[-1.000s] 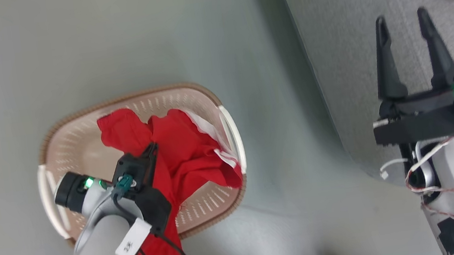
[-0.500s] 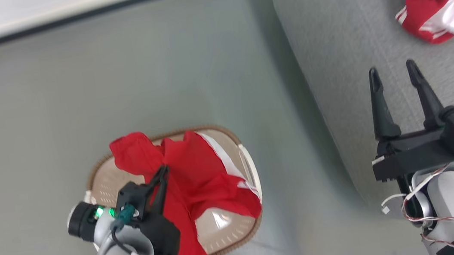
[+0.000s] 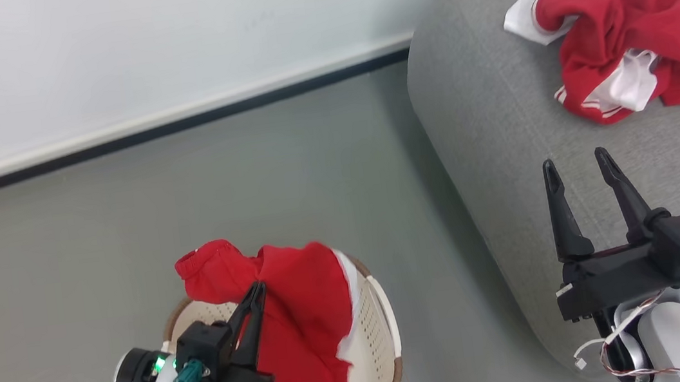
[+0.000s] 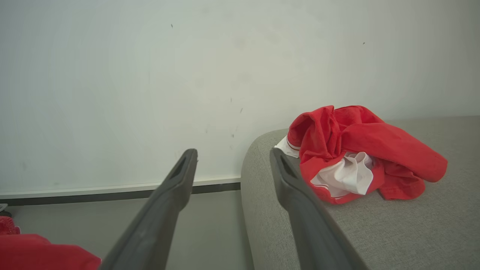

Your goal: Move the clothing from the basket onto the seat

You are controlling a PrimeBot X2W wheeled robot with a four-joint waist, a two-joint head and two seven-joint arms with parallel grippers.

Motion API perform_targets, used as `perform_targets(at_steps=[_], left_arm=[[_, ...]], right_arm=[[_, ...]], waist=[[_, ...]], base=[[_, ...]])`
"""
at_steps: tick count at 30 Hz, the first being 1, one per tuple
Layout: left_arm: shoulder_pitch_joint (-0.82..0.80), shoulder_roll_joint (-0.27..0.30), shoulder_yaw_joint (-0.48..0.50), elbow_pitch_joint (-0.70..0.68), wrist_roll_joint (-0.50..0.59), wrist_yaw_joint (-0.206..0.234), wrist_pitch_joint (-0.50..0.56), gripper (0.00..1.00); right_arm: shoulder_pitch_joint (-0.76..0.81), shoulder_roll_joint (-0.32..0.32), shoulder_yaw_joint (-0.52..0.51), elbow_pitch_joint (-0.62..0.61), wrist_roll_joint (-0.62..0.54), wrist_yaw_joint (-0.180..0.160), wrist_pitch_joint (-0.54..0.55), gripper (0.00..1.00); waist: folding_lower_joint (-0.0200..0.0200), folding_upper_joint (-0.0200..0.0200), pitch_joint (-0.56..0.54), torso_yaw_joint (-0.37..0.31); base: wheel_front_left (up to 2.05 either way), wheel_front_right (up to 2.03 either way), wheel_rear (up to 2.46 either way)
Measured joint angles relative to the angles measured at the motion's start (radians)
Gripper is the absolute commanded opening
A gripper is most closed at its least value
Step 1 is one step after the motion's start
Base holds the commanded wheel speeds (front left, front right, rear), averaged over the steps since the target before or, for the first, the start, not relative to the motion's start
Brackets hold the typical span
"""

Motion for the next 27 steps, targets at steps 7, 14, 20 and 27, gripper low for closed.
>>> perform_targets(at_steps=[7, 14, 20, 27], left_arm=[[0.062, 0.003, 0.015, -0.078, -0.009, 0.020, 0.000, 1.00], [0.107, 0.008, 0.021, -0.140, -0.012, 0.035, 0.000, 1.00], [0.126, 0.009, 0.031, -0.190, -0.020, 0.043, 0.000, 1.00], [0.157, 0.020, 0.053, -0.226, -0.029, 0.053, 0.000, 1.00]], right_arm=[[0.030, -0.002, -0.001, -0.021, 0.000, 0.003, 0.000, 1.00], [0.038, -0.005, -0.005, -0.038, -0.001, 0.004, 0.000, 1.00], [0.039, -0.006, -0.009, -0.043, -0.001, 0.008, 0.000, 1.00], [0.040, -0.006, -0.011, -0.042, -0.002, 0.009, 0.000, 1.00]], waist=[[0.0000, 0.0000, -0.052, -0.012], [0.0002, 0.0000, -0.068, -0.018], [0.0002, 0.0001, -0.073, -0.018], [0.0002, 0.0002, -0.088, -0.015]], base=[[0.00, 0.00, 0.00], [0.00, 0.00, 0.00], [0.00, 0.00, 0.00], [0.00, 0.00, 0.00]])
